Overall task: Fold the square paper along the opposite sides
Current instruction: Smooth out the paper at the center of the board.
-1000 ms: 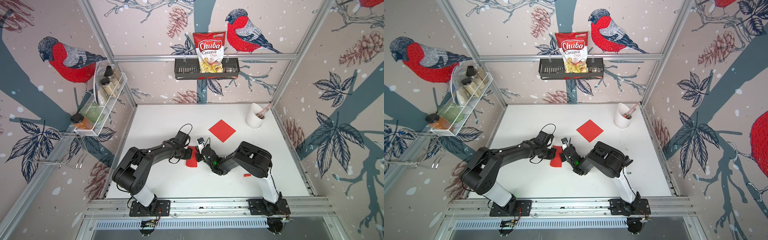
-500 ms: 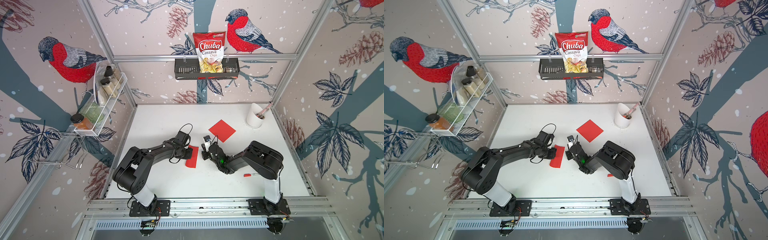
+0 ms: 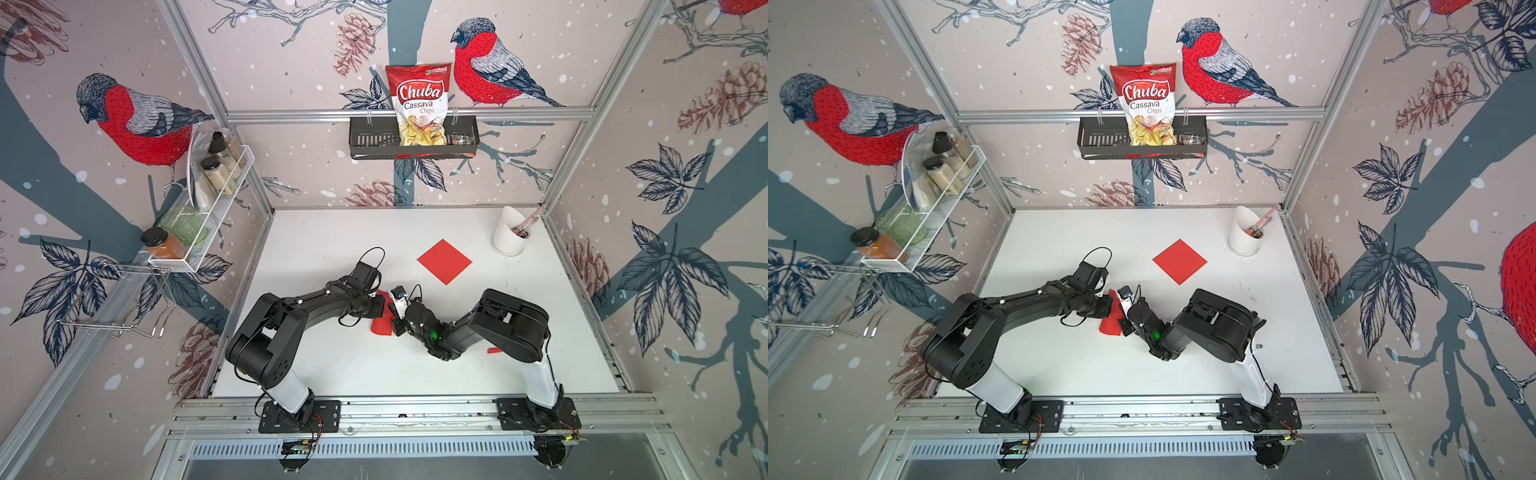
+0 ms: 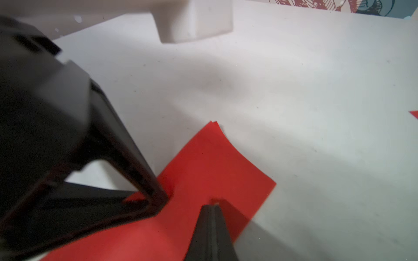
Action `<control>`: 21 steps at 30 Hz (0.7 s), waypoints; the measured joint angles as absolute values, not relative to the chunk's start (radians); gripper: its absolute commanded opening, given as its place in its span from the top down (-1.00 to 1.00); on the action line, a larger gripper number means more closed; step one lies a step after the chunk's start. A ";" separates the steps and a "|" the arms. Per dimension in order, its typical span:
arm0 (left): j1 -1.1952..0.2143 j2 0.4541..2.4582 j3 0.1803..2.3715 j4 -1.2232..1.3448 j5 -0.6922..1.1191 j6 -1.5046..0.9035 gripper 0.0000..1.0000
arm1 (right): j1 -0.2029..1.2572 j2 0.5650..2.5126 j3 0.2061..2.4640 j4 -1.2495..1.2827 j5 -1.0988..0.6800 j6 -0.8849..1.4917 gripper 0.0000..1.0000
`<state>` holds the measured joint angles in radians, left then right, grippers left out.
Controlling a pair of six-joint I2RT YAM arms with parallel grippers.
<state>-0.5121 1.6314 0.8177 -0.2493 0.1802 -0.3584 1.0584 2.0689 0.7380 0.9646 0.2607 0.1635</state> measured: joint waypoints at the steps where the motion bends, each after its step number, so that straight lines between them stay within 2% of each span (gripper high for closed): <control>1: -0.512 1.631 0.818 -0.249 0.179 -0.358 1.00 | 1.057 2.066 0.730 0.968 0.266 0.163 1.00; 10: -0.508 1.633 0.820 -0.252 0.175 -0.358 1.00 | 1.049 1.986 0.651 0.924 0.333 0.154 1.00; 14: -0.507 1.636 0.825 -0.256 0.174 -0.358 1.00 | 1.101 1.933 0.641 0.930 0.331 0.113 1.00; 21: -0.505 1.638 0.826 -0.255 0.173 -0.358 1.00 | 1.190 2.014 0.697 0.960 0.301 0.104 1.00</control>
<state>-0.5053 1.6379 0.8257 -0.2554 0.1730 -0.3580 1.1900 2.0136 0.6971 0.9604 0.3012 0.1043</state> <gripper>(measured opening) 0.049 0.061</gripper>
